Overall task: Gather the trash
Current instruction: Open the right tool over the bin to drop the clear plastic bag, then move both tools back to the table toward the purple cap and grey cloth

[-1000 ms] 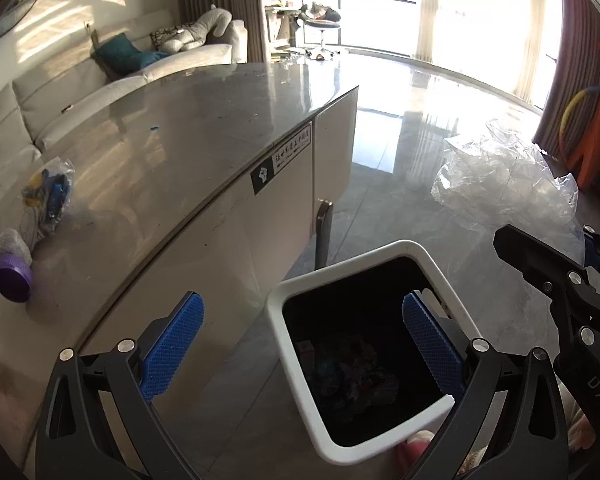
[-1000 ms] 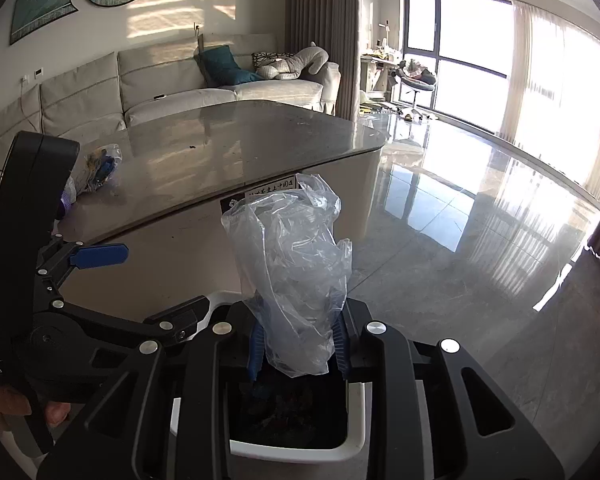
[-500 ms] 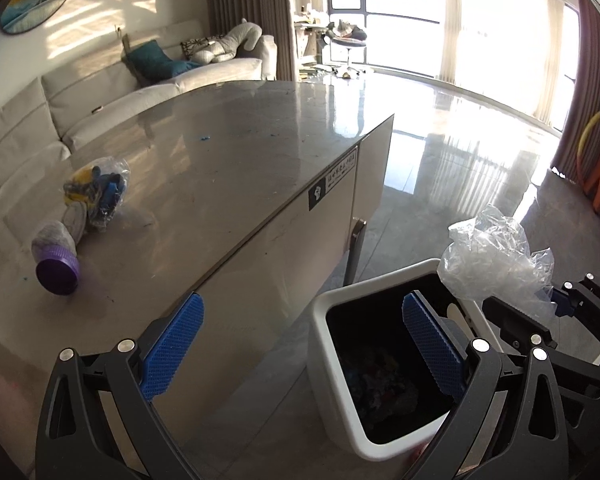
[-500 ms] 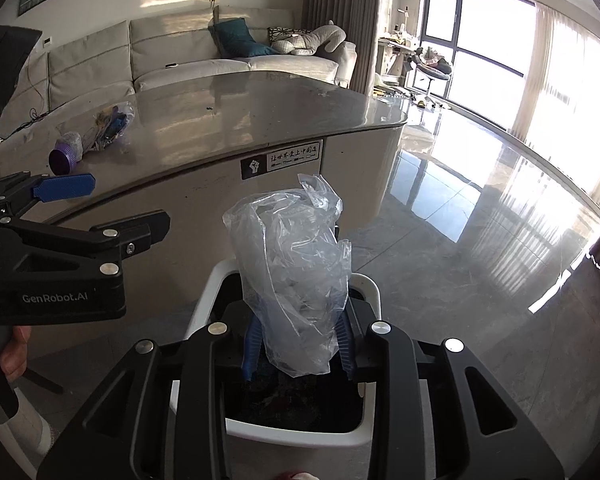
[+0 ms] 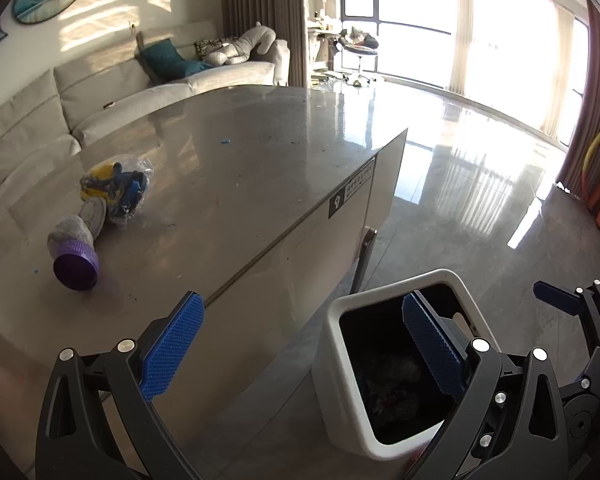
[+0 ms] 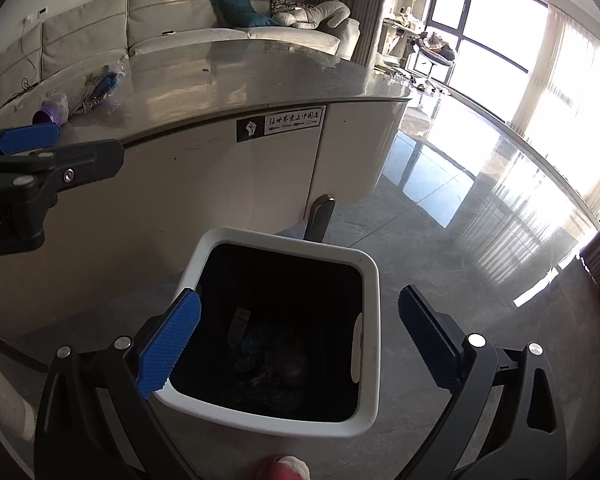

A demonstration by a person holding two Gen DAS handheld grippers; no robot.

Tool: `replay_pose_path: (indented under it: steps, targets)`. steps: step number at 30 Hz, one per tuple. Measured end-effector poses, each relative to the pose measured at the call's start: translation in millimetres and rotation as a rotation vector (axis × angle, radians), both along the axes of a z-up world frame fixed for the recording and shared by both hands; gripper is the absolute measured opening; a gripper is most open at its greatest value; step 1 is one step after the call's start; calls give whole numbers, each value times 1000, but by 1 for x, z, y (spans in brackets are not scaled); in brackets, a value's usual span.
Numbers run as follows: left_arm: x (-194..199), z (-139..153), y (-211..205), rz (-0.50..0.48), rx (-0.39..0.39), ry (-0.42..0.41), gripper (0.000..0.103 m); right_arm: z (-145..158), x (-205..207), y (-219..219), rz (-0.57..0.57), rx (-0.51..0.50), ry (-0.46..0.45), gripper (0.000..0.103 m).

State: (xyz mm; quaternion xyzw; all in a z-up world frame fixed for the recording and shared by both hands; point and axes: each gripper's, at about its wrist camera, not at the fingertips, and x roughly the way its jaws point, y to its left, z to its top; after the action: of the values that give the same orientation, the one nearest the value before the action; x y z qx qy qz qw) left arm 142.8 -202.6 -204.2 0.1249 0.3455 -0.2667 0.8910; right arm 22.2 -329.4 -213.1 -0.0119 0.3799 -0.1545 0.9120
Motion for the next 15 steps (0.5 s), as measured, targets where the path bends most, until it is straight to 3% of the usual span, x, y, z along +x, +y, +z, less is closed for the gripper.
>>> replay_pose_path:
  steps: [4, 9, 15]
  targets:
    - [1, 2, 6, 18, -4, -11, 98, 13, -4, 4, 24, 31, -77, 99]
    - [2, 5, 15, 43, -11, -29, 98, 26, 0, 18, 73, -7, -126, 99]
    - [11, 16, 36, 109, -38, -54, 98, 35, 14, 32, 145, -32, -139, 99]
